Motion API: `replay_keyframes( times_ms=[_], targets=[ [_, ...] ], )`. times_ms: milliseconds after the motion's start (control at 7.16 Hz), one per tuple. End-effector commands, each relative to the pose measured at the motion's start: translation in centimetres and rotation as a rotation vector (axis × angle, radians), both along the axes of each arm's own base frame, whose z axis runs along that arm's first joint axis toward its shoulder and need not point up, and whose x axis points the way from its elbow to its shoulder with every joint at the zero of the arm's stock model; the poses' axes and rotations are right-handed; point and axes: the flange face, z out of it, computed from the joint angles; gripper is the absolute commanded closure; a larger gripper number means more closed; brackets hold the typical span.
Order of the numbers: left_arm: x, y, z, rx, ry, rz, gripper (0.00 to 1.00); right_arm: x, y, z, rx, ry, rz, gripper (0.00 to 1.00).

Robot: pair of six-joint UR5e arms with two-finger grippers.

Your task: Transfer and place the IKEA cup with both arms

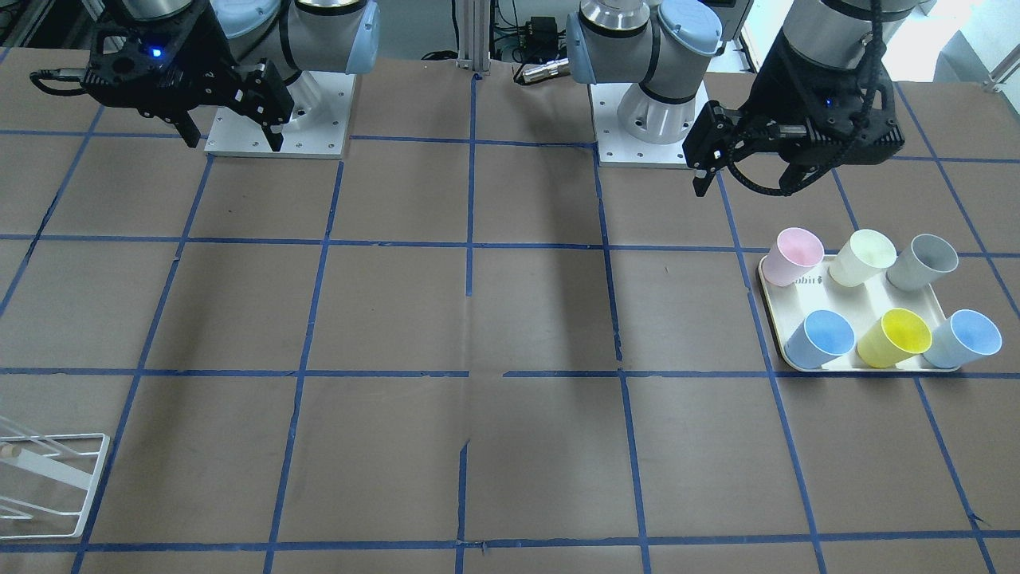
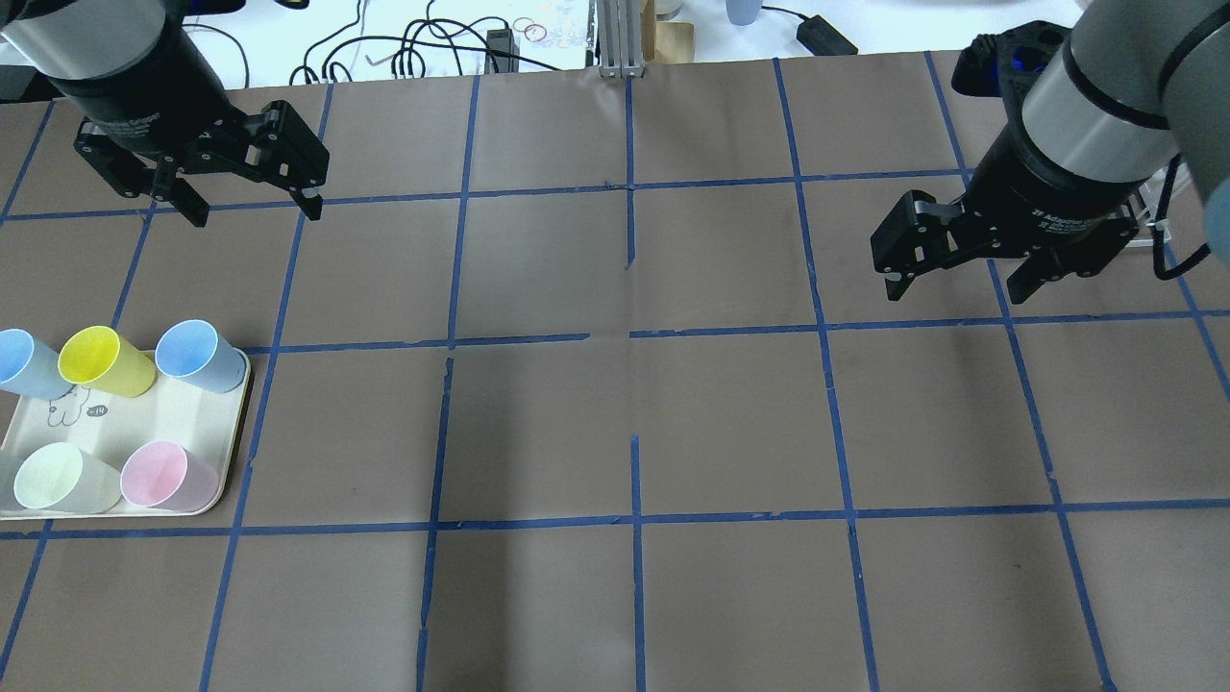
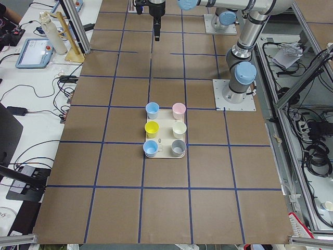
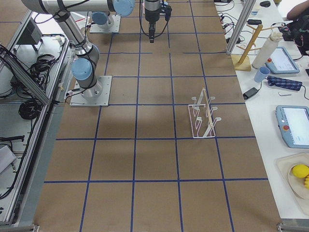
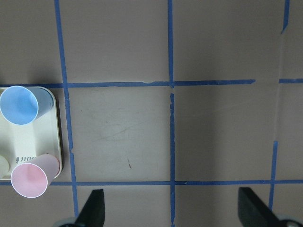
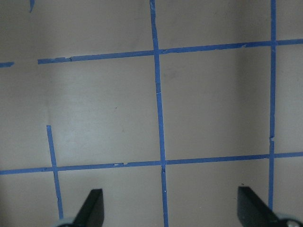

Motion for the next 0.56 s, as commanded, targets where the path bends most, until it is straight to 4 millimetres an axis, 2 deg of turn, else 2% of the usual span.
replay_keyframes(
  times_ms=[0, 140, 419],
  targets=[
    [-2.24, -0.93, 0.04, -0.072, -0.003, -0.046, 0.0, 0.0, -0.02, 0.16, -0.007, 0.0, 0.0, 0.0],
    [-2.81, -1.07, 0.01, -0.087, -0.001, -0.05, 0.0, -0.01, -0.05, 0.08, -0.004, 0.0, 0.0, 0.0],
    [-2.5, -0.8, 0.78, -0.087, 0.012, -0.052, 0.0, 0.0, 0.0, 0.15, -0.005, 0.0, 0.0, 0.0]
  ],
)
